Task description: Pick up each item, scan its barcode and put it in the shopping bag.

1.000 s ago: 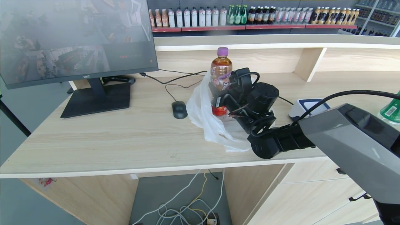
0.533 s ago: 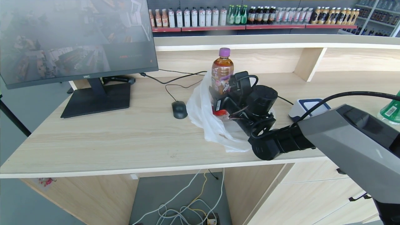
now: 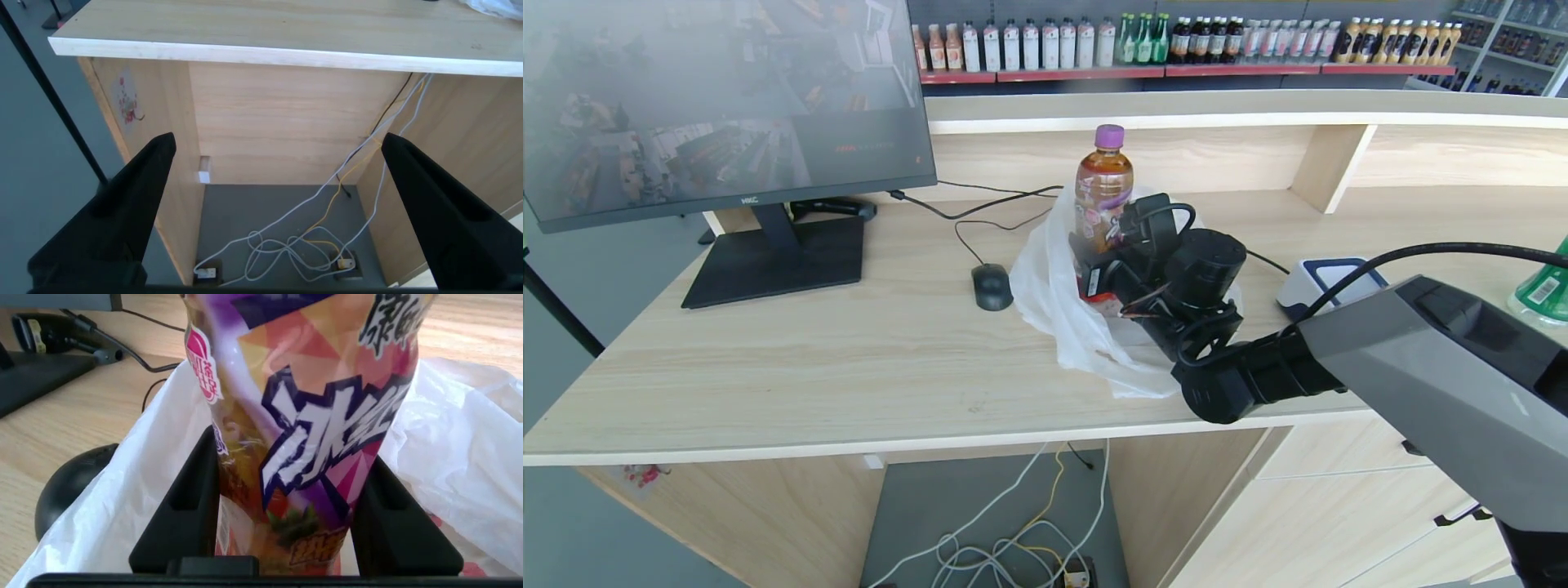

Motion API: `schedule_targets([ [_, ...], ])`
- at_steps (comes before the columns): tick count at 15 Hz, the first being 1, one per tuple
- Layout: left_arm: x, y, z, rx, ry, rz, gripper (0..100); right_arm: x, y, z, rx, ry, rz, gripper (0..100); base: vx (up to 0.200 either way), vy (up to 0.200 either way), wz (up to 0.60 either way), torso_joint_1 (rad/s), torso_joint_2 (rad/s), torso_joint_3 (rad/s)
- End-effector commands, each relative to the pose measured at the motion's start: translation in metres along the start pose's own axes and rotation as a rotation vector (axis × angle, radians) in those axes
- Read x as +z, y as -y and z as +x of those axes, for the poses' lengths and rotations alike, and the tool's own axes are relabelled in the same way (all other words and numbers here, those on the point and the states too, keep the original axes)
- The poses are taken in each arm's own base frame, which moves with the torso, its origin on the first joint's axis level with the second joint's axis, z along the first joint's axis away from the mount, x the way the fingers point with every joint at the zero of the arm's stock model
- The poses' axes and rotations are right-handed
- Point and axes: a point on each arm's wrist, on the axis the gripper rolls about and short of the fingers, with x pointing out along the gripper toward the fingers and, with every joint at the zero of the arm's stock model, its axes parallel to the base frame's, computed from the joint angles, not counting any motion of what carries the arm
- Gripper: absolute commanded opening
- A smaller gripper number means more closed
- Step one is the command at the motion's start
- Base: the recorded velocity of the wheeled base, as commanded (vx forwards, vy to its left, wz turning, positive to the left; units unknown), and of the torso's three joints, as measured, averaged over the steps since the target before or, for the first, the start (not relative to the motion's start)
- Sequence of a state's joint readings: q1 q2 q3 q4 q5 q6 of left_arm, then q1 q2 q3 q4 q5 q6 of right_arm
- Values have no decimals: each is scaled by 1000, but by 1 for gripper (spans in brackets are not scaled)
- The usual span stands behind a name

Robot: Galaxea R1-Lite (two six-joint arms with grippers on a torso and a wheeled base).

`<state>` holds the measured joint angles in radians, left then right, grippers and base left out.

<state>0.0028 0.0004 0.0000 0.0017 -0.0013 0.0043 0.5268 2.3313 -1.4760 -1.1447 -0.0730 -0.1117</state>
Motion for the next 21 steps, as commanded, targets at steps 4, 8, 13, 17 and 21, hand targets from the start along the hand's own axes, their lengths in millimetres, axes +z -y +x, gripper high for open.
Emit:
schedule_targets([
  [4,0,0,0,0,1,0,100,-2,2,0,-5,-3,-2,100,0,0,0,0,0,0],
  [8,0,0,0,2,1,0,100,5,4,0,-9,14,-1,100,0,0,0,0,0,0],
  [13,0,0,0,2,1,0,100,25,5,-2,-14,56,-5,100,0,0,0,0,0,0],
  [17,0,0,0,0,1,0,100,42,7,-21,-14,54,-18,100,0,0,0,0,0,0],
  [21,0,0,0,0,1,0,100,59,7,-63,-4,72,-42,100,0,0,0,0,0,0],
])
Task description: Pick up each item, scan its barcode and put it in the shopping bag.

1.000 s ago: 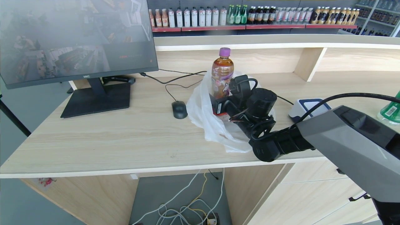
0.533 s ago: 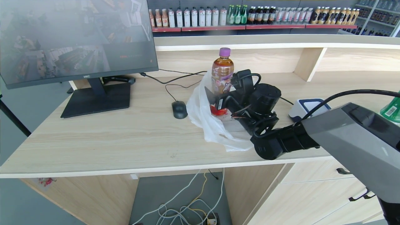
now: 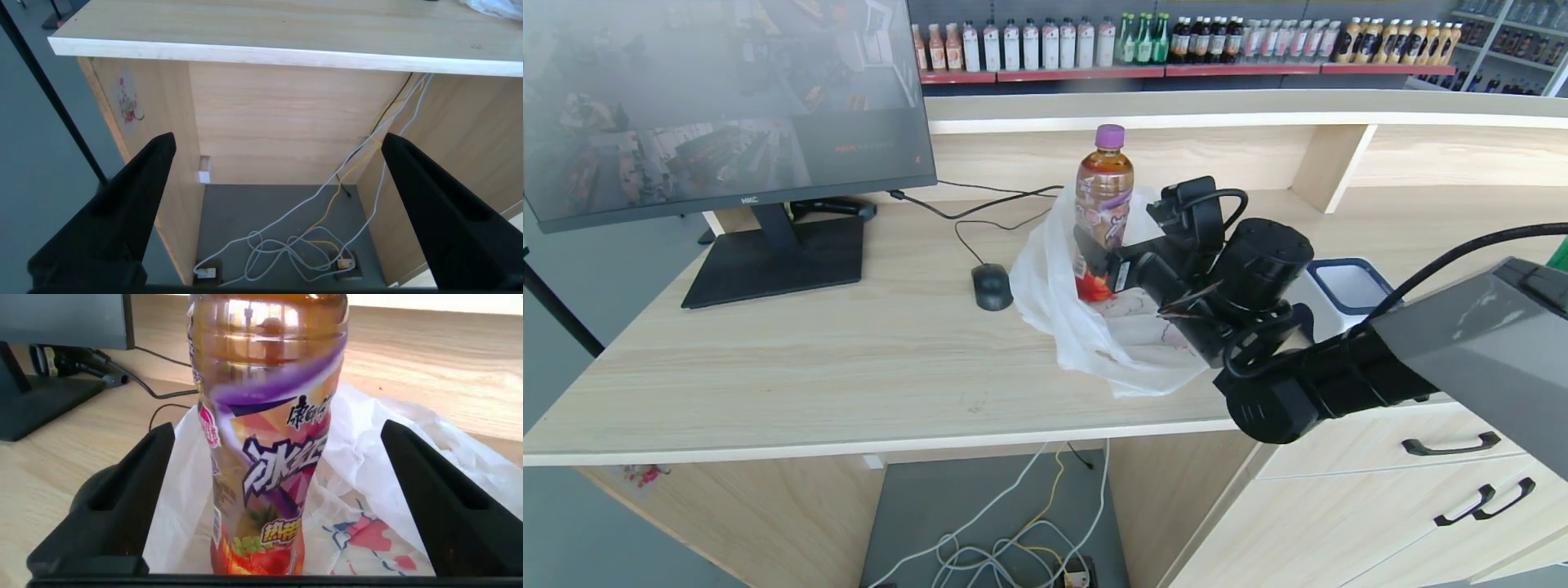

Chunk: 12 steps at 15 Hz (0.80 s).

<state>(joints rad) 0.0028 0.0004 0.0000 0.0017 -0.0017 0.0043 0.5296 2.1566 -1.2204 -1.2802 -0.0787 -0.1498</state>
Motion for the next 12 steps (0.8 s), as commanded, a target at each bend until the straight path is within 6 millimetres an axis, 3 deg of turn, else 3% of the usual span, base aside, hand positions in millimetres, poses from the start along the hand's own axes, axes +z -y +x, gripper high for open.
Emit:
schedule_targets([
  [1,0,0,0,2,1,0,100,29,0,-28,14,25,-16,100,0,0,0,0,0,0],
  [3,0,0,0,0,1,0,100,43,-8,-41,32,69,-3,100,0,0,0,0,0,0],
  [8,0,0,0,0,1,0,100,39,-17,-75,53,110,-1,100,0,0,0,0,0,0],
  [12,0,0,0,0,1,3,100,57,-29,-111,35,69,31,100,0,0,0,0,0,0],
])
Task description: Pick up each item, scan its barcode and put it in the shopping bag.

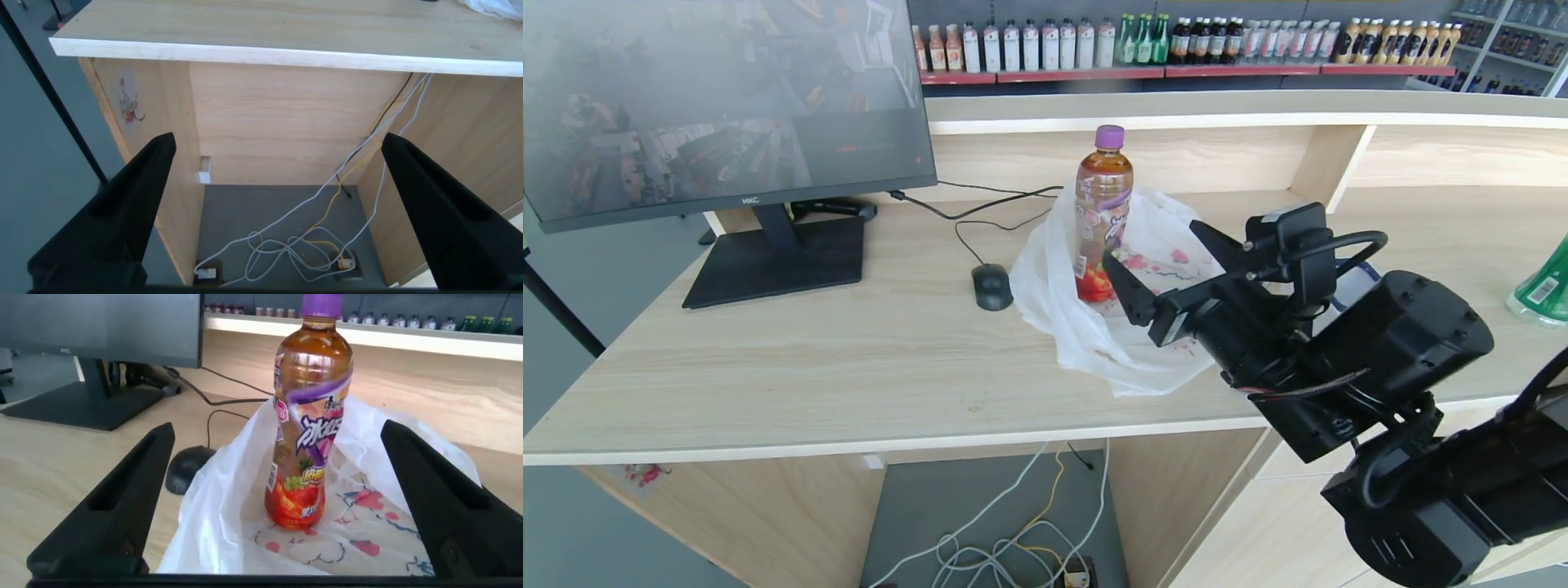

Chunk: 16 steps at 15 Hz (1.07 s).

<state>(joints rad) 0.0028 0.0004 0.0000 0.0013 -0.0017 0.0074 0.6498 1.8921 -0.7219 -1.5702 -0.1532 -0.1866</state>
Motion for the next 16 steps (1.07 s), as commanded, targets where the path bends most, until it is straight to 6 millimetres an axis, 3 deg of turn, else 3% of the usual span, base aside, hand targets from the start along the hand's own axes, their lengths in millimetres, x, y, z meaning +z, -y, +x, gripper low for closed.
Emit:
schedule_targets([
  [1,0,0,0,0,0,2,100,18,-9,-15,-11,13,32,100,0,0,0,0,0,0],
  [3,0,0,0,0,0,0,100,22,-24,-18,-51,3,86,100,0,0,0,0,0,0],
  [5,0,0,0,0,0,-1,100,16,-23,-16,-62,-11,140,100,0,0,0,0,0,0],
  [10,0,0,0,0,0,-1,100,8,-21,-13,-72,-27,139,100,-200,0,0,3,3,3],
  [16,0,0,0,0,0,-4,100,2,-8,-19,-100,-59,118,100,0,0,0,0,0,0],
])
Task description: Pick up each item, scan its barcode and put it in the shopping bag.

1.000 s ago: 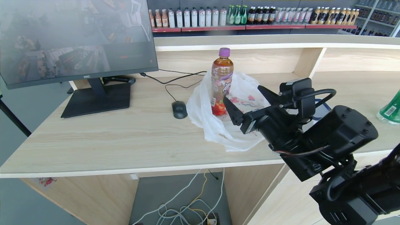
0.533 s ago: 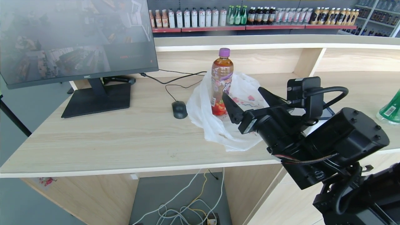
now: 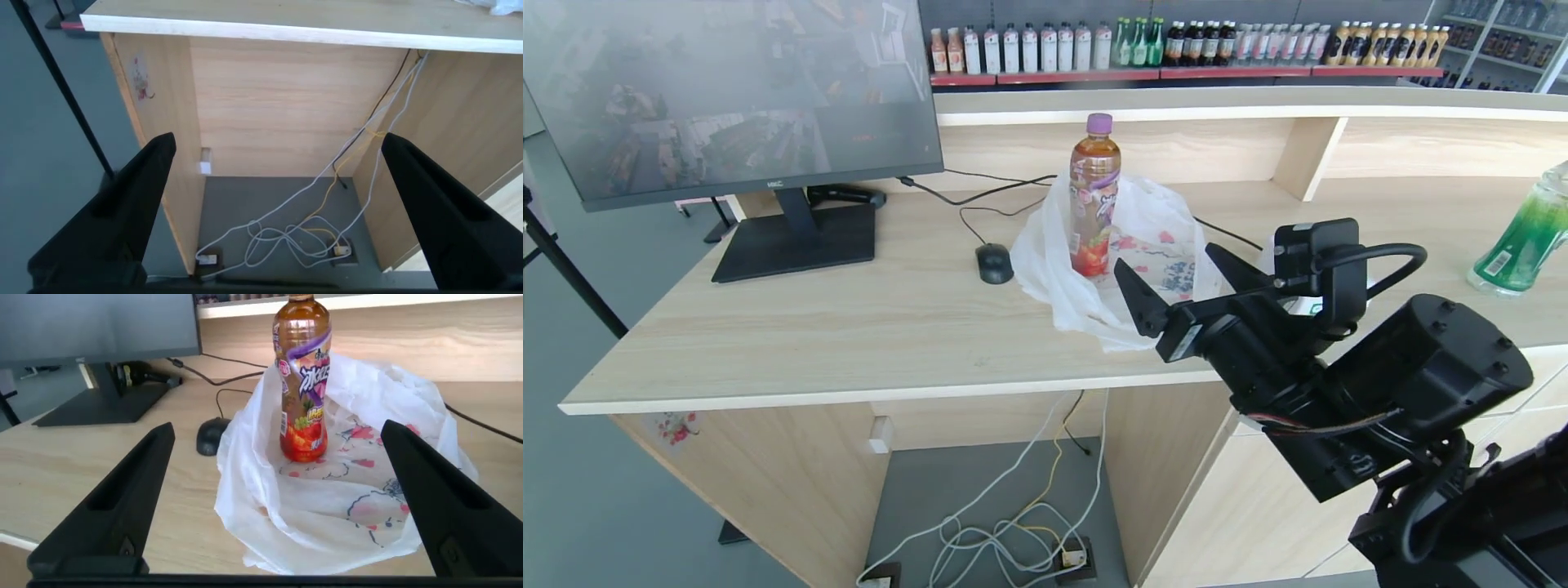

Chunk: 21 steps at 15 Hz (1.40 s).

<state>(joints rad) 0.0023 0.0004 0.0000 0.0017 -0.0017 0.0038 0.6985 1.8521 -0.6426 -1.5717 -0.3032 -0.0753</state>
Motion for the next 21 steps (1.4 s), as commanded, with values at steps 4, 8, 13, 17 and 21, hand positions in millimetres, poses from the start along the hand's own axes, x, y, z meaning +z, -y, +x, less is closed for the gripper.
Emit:
schedule_targets([
  [4,0,0,0,2,1,-5,100,4,3,-6,-4,-3,-5,100,0,-200,0,7,5,2],
  [8,0,0,0,2,1,-7,100,8,5,-10,-4,1,-6,100,0,-200,0,6,4,2],
  [13,0,0,0,2,2,-8,100,11,7,-11,-12,10,-3,100,0,-200,0,2,0,0],
  [17,0,0,0,2,2,-8,100,21,10,-13,-18,38,4,100,0,-200,0,2,6,1],
  [21,0,0,0,2,2,-10,100,25,11,-14,-19,50,6,100,0,-200,0,4,5,4],
])
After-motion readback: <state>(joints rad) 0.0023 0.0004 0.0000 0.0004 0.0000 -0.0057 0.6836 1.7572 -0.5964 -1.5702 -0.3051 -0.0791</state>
